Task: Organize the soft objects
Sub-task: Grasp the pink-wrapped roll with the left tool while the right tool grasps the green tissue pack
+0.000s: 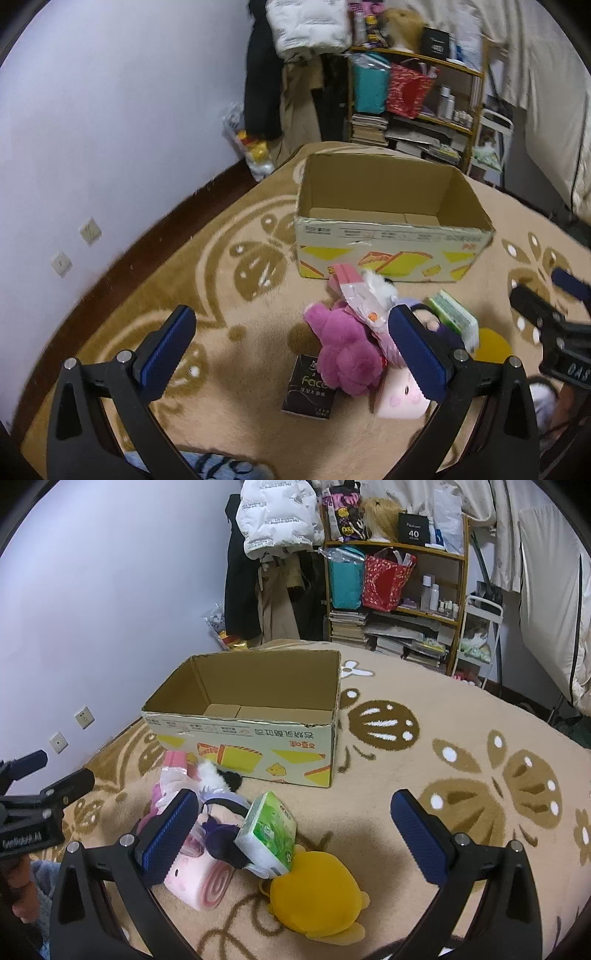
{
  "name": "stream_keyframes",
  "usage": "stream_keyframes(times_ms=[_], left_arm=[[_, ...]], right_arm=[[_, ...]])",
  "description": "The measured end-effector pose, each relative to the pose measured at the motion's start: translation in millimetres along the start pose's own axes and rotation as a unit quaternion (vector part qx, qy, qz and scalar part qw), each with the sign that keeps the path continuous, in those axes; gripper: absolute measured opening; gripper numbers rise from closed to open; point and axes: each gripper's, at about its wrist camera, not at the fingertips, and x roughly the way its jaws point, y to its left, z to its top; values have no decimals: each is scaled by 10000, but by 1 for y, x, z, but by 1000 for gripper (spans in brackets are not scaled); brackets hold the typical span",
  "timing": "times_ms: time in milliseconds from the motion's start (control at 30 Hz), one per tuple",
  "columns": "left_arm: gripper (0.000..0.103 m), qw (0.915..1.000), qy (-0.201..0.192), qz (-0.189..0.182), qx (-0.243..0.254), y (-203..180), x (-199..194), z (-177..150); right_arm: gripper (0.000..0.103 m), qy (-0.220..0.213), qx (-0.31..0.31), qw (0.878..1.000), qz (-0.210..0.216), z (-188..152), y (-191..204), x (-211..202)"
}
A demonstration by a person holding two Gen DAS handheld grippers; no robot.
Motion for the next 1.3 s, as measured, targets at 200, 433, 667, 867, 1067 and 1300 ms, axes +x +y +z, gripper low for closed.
stream_keyframes(times_ms=[200,433,667,867,1067,1300], left_arm=[[103,9999,51,-8,-146,0,14,9],[103,9992,324,-134,173,-17,33,26],[103,9973,578,-174,412,-33,60,38],[103,9953,757,-321,521,-42,80,33],[103,9939,872,-478,483,-46,94,29],[103,9931,997,-441,424,-44,110,25]], right_arm=[[103,301,-25,9995,-77,2,-3,24],[103,636,102,9979,70,5,-6,49],[94,892,486,9941,372,6,-13,72],[80,1027,534,9913,626,4,-12,82],[80,1201,399,9893,731,0,-1,89],[80,1411,250,9881,563,-6,4,99]])
